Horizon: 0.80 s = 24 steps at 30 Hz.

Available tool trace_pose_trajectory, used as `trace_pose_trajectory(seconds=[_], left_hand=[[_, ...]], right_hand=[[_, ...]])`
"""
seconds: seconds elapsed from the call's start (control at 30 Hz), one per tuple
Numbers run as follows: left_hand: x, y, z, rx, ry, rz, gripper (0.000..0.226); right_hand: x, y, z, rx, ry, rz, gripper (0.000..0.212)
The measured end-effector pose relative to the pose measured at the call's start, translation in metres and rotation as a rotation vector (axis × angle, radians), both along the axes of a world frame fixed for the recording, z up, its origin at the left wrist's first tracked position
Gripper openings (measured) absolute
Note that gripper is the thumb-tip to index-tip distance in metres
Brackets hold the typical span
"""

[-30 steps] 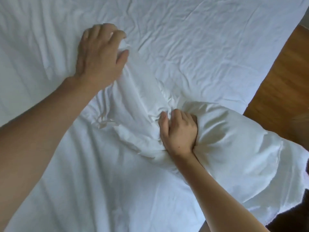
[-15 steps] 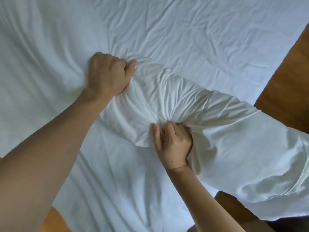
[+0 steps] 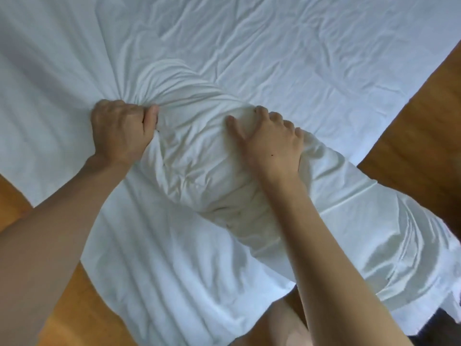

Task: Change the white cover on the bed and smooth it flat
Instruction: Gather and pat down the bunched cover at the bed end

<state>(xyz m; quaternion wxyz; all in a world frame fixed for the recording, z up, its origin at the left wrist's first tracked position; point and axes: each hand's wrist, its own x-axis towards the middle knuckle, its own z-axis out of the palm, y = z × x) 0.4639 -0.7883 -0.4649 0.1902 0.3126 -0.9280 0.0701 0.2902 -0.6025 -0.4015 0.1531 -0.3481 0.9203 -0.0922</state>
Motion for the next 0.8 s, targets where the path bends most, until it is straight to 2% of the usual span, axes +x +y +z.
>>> trace_pose_trajectory(seconds=[0.1, 0.23, 0.33, 0.4, 0.47, 0.53, 0.6, 0.67, 0.73, 0.8], left_hand=[[0.004, 0.005, 0.005, 0.024, 0.015, -0.017, 0.053], [0.018, 0.008, 0.004, 0.107, 0.023, 0.012, 0.047], [0.031, 0.017, 0.003, 0.233, 0.047, 0.109, 0.046], [0.038, 0.02, 0.006, 0.296, 0.088, 0.162, 0.036], [0.036, 0.017, 0.02, 0.312, 0.183, 0.102, 0.026], [0.029, 0.003, 0.035, 0.229, 0.236, -0.06, 0.027], [0.016, -0.018, 0.048, 0.165, 0.121, -0.267, 0.037], [-0.001, -0.039, 0.054, 0.184, -0.077, -0.419, 0.049], [-0.012, -0.053, 0.056, 0.243, -0.217, -0.494, 0.062], [-0.011, -0.054, 0.05, 0.221, -0.29, -0.512, 0.071]], right_hand=[[-0.007, 0.013, -0.001, 0.044, -0.078, -0.073, 0.075], [0.026, 0.021, -0.012, 0.033, -0.02, -0.187, 0.066], [0.074, 0.021, -0.025, -0.035, 0.094, -0.266, 0.055], [0.101, 0.02, -0.03, -0.145, 0.218, -0.318, 0.049], [0.117, 0.02, -0.034, -0.234, 0.356, -0.356, 0.048], [0.13, 0.028, -0.039, -0.307, 0.44, -0.346, 0.048], [0.146, 0.041, -0.047, -0.395, 0.495, -0.316, 0.048], [0.165, 0.051, -0.054, -0.464, 0.522, -0.293, 0.05], [0.183, 0.058, -0.059, -0.496, 0.537, -0.282, 0.052], [0.198, 0.062, -0.062, -0.509, 0.534, -0.264, 0.052]])
